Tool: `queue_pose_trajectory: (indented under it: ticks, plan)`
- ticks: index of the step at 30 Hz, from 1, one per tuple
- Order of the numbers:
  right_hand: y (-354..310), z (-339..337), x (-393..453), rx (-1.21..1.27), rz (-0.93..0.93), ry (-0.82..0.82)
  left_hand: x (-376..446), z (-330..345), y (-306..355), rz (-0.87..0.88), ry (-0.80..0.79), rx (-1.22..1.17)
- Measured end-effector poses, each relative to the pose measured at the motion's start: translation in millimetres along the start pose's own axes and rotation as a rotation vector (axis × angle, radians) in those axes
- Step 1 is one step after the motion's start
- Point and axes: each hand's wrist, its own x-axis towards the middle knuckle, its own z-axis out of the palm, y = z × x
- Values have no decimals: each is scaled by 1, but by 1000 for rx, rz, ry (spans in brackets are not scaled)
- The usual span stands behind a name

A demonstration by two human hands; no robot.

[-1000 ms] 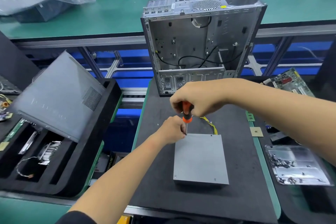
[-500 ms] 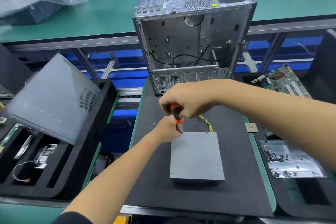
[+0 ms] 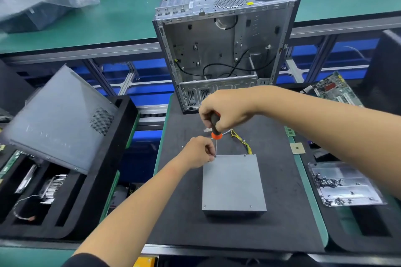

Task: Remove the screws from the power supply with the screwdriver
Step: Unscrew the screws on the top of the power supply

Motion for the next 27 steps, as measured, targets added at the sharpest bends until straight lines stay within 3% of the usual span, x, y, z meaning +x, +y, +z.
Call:
queue_pose_trajectory:
  ticks: [5,9,15,18,20,23,27]
  plan:
    - [-3,6,6,-407,173,102,0,1,-2,-12,13,-10]
    - [-4,3,8,-298,16,-33,0,2,-3,-4,14,-18]
    - [-6,-2,2,-144,-155,-81,1,4,-4,16,17,-10]
    - [-10,3,7,-179,-128,4,1,4,-4,1,12,-32]
    - [-12,7,10,-290,-12,81,0,4,-4,-10,13,-45]
    - [-10,8,15,-528,177,71,0,5,-5,-28,20,-44]
    - [-6,5,16,-444,63,54,1,5,-5,-36,24,-49]
